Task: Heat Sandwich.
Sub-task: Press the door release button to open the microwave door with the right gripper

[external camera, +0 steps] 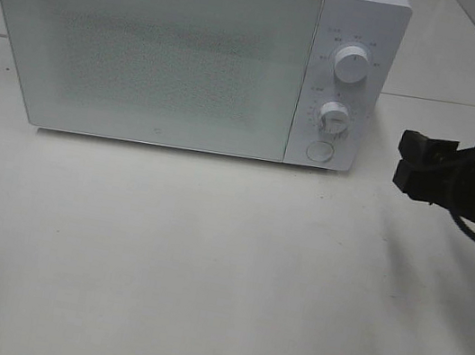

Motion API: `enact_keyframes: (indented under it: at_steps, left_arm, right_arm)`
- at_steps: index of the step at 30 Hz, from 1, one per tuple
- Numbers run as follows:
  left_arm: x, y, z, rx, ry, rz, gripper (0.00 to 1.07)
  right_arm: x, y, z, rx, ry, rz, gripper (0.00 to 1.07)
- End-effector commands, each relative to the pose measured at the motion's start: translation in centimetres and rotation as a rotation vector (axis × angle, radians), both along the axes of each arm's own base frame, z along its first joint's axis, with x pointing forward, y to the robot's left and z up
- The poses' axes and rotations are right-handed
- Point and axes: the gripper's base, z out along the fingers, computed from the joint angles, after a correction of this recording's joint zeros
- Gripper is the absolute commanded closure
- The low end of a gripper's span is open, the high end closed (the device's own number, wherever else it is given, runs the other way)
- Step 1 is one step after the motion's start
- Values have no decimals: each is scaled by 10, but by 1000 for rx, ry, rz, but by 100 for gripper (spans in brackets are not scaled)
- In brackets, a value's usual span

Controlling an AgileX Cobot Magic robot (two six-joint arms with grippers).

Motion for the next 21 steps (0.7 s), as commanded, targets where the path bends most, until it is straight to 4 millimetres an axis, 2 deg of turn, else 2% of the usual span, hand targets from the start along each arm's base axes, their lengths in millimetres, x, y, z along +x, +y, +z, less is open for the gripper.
enact_keyframes:
  at_steps: [1,11,21]
  left_arm:
    - [-3,0,-1,-11,-24,0,9]
    - [-3,0,-1,-11,-24,0,9]
    - [-3,0,-1,-11,-24,0,9]
  right_arm:
    - [1,8,-5,0,-26,-21,32]
    - [-1,37,-31,-54,-1,-59,32]
    - [9,54,-44,-90,36,-68,32]
